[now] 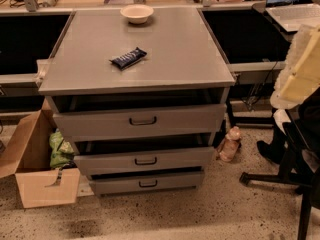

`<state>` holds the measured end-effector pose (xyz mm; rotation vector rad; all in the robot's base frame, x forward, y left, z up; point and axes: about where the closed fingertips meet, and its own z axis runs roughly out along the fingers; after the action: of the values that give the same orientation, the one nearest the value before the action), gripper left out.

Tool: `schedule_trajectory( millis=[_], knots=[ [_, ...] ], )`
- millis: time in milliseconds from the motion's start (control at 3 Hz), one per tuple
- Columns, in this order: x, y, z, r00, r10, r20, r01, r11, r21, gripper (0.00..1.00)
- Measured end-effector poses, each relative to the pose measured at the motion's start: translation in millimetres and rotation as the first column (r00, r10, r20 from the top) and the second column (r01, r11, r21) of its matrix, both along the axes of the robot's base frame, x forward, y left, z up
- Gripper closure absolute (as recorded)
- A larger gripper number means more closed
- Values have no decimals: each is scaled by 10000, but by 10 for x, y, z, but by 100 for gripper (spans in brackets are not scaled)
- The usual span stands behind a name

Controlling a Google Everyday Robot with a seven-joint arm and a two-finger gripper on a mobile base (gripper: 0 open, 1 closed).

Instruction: Open middle drawer

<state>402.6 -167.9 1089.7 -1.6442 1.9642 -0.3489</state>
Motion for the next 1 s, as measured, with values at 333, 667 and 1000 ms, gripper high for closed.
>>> schedule_trajectory(
  millis=[333,667,1000],
  knots=[
    [-13,11,0,10000,12,10,-12,10000,-19,0],
    [-15,12,-2,10000,15,10,-15,10000,-21,0],
    [-146,181,-384,9990,321,-296,-318,9995,87,0]
  ],
)
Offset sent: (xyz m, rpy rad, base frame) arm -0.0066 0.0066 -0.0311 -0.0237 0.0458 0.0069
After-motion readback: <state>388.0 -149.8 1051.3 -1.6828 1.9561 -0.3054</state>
